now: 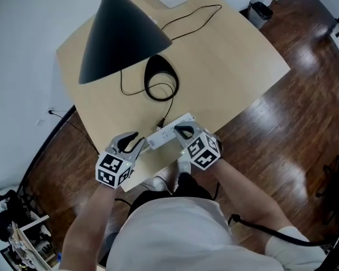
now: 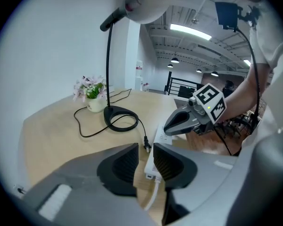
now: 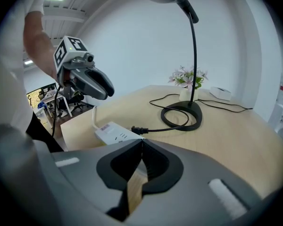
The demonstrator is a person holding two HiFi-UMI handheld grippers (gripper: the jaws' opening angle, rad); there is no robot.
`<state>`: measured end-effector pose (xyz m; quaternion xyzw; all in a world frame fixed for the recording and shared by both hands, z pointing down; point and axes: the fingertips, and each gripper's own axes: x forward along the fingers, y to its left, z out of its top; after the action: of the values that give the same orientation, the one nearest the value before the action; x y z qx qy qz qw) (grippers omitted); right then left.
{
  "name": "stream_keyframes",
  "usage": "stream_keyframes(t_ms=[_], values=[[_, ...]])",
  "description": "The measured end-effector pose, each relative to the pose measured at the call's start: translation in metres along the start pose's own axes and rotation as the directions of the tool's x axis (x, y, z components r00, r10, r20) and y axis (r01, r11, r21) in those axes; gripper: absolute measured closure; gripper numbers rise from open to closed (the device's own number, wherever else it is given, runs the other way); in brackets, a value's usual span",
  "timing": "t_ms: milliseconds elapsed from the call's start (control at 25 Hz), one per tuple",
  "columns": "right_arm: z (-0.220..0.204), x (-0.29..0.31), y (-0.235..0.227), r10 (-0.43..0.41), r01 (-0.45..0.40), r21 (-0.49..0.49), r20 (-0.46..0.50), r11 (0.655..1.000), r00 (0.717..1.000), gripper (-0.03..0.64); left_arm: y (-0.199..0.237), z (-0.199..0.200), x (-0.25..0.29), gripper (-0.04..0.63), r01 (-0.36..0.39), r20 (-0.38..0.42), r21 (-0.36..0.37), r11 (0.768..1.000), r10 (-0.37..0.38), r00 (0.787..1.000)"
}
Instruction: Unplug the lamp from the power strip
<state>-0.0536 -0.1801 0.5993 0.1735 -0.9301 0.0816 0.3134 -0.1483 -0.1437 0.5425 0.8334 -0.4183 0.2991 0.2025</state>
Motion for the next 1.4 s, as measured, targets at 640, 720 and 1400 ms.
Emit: stream_keyframes(t_ms=[640,720,1400], values=[[0.036,-0.125,0.147,-0.096,0.093,0.026,0.131,0.995,0.987,0.607,-0.095,-0.049,-0.215,0.522,0.019,0.348,-0.096,0.995,0.016,0.937],[0.039,-0.150,0.189,-0.104,0.101,0.028,0.144,0.994,0.984,0.607,-0.117,-0.058,-0.253,0.522,0.031,0.401,-0.086,0.996,0.006,0.916],[0.022,-0.290,0.405,-0.114,0.118,-0.006,0.195,0.993,0.974,0.563,-0.264,-0.150,-0.395,0.541,0.029,0.493,0.005,1.000,-0.028,0.870]])
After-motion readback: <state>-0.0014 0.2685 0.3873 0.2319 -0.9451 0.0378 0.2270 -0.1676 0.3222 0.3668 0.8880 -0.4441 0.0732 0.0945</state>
